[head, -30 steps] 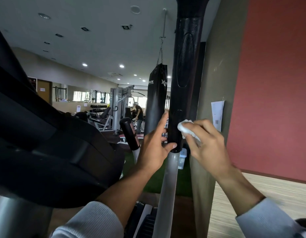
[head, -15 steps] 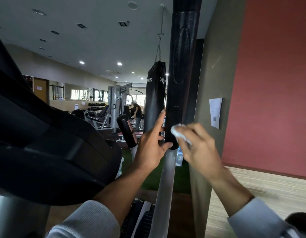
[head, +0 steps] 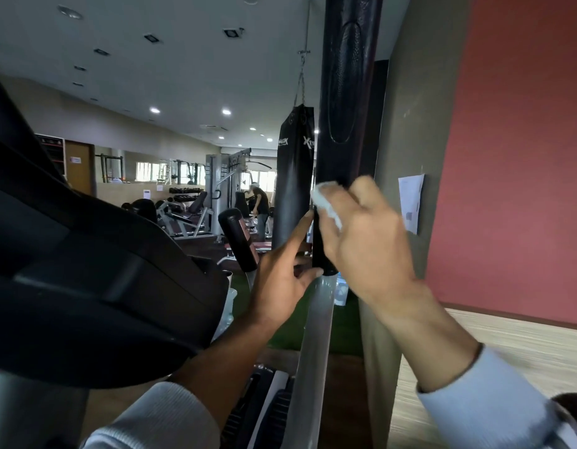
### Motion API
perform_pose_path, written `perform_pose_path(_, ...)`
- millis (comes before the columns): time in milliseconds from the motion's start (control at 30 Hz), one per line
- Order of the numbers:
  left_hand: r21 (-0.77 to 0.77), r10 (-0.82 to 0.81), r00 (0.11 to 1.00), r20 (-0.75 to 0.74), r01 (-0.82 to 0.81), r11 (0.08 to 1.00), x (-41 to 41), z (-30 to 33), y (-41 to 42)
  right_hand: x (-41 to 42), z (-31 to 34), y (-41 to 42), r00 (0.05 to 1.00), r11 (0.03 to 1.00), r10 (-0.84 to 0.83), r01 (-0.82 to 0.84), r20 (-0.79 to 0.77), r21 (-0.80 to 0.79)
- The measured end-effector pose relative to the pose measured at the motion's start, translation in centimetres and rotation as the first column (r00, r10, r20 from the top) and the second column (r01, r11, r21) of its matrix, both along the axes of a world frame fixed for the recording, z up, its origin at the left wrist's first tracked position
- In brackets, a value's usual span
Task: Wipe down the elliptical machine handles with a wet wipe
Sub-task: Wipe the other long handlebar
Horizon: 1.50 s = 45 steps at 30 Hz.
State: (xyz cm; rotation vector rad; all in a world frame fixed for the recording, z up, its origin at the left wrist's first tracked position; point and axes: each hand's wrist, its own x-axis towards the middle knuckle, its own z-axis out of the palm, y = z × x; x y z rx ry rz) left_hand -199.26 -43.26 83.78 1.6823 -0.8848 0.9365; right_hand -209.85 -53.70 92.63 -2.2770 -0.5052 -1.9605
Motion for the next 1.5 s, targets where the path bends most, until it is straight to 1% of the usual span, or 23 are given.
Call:
perform_pose_path(67, 0.004, 0.003, 1.0, -0.013, -0.003, 1.0, 0.2, -0.4, 0.3, 0.4, -1.7, -0.2, 0.998, 0.995, -0.058, 0.055, -0.035, -0.079)
perform_pose_path(167, 0.003, 0.037, 0.999, 0.015, -0.037, 0.999, -0.4, -0.5, 0.6, 1.2, -3.8, -0.9, 0.994, 0.99, -0.073, 0.063, -0.075, -0.124)
perform_pose_path(233, 0.016, 0.03, 0.999, 0.043, -0.031, 0.999, -0.8, -0.5, 0.8, 1.9, -4.9, -1.5, 0.989, 0.991, -0.069, 0.053, -0.129, -0.122)
perform_pose_path(300, 0.029, 0.002, 0.999, 0.035, -0.003, 1.0, -0.8, -0.5, 0.8, 2.1, -5.6, -2.1, 0.988, 0.996, -0.029, 0.016, -0.153, -0.084)
perform_pose_path(333, 0.026, -0.006, 1.0, 0.024, 0.005, 1.0, -0.7, -0.4, 0.8, 1.9, -5.6, -2.3, 0.992, 0.998, 0.01, -0.017, -0.129, -0.052)
perform_pose_path(400, 0.008, -0.009, 1.0, 0.006, 0.009, 1.0, -0.7, -0.4, 0.5, 1.0, -4.5, -2.4, 0.995, 0.995, 0.1, -0.1, -0.001, 0.003)
perform_pose_path(467, -0.016, -0.036, 0.999, -0.006, 0.036, 0.999, -0.6, -0.5, 0.2, 0.3, -2.6, -2.2, 0.978, 0.986, 0.159, -0.163, 0.132, 0.026)
perform_pose_path(500, -0.028, -0.044, 0.999, -0.009, 0.044, 0.999, -0.5, -0.5, 0.0, 0.1, -1.8, -2.2, 0.973, 0.984, 0.173, -0.178, 0.151, 0.024)
perform_pose_path(567, -0.04, -0.042, 0.999, -0.017, 0.041, 0.998, -0.3, -0.4, -0.1, 0.5, -1.4, -2.2, 0.985, 0.988, 0.152, -0.151, 0.08, -0.02)
perform_pose_path(633, -0.026, -0.016, 1.0, 0.002, 0.017, 1.0, -0.2, -0.4, 0.0, 1.5, -3.3, -2.7, 0.998, 0.99, 0.061, -0.064, -0.03, -0.122)
perform_pose_path(700, -0.019, -0.049, 0.999, 0.002, 0.049, 0.999, -0.3, -0.4, 0.1, 2.6, -6.0, -3.5, 0.991, 0.981, -0.017, -0.01, -0.134, -0.194)
perform_pose_path(733, -0.014, -0.078, 0.997, -0.013, 0.078, 0.997, -0.3, -0.4, 0.2, 3.1, -7.0, -4.0, 0.985, 0.984, -0.025, -0.006, -0.172, -0.18)
perform_pose_path(800, 0.002, -0.067, 0.998, -0.013, 0.067, 0.998, -0.4, -0.5, 0.4, 3.8, -8.0, -4.5, 0.981, 0.993, 0.006, -0.028, -0.195, -0.111)
perform_pose_path(867, 0.022, -0.043, 0.999, -0.01, 0.043, 0.999, -0.4, -0.5, 0.5, 3.7, -8.2, -4.4, 0.984, 0.996, 0.071, -0.079, -0.161, -0.043)
perform_pose_path(967, 0.023, -0.012, 1.0, -0.023, 0.013, 1.0, -0.5, -0.5, 0.5, 2.2, -7.2, -4.4, 0.985, 0.98, 0.17, -0.172, 0.029, 0.097)
perform_pose_path(1033, 0.022, -0.016, 0.999, -0.029, 0.017, 1.0, -0.6, -0.6, 0.3, 1.5, -6.1, -4.7, 0.977, 0.968, 0.164, -0.186, 0.138, 0.167)
perform_pose_path(1067, 0.022, -0.016, 0.999, -0.032, 0.016, 1.0, -0.6, -0.6, 0.3, 1.4, -5.8, -4.8, 0.977, 0.969, 0.148, -0.175, 0.153, 0.174)
perform_pose_path(1133, 0.022, -0.013, 0.999, -0.045, 0.013, 1.0, -0.5, -0.7, 0.2, 2.2, -6.0, -4.8, 0.984, 0.978, 0.148, -0.161, 0.103, 0.134)
perform_pose_path(1200, 0.027, 0.008, 1.0, -0.029, -0.008, 1.0, -0.2, -0.7, 0.3, 3.3, -6.9, -4.5, 0.979, 0.973, 0.205, -0.206, 0.024, 0.108)
perform_pose_path(1267, 0.038, 0.019, 1.0, -0.016, -0.018, 0.999, -0.2, -0.7, 0.3, 3.9, -7.7, -4.6, 0.974, 0.972, 0.223, -0.22, -0.028, 0.084)
perform_pose_path(1400, 0.045, -0.003, 0.999, -0.04, 0.005, 0.999, -0.6, -0.6, 0.4, 4.2, -9.3, -5.7, 0.977, 0.993, 0.118, -0.12, -0.177, -0.002)
perform_pose_path(1467, 0.047, 0.024, 0.999, -0.029, -0.023, 0.999, -0.8, -0.6, 0.6, 3.5, -9.6, -5.9, 0.969, 0.983, 0.182, -0.173, -0.169, 0.069)
perform_pose_path(1500, 0.06, 0.041, 0.999, -0.032, -0.039, 0.997, -0.9, -0.6, 0.6, 3.0, -9.4, -5.9, 0.967, 0.973, 0.217, -0.203, -0.131, 0.11)
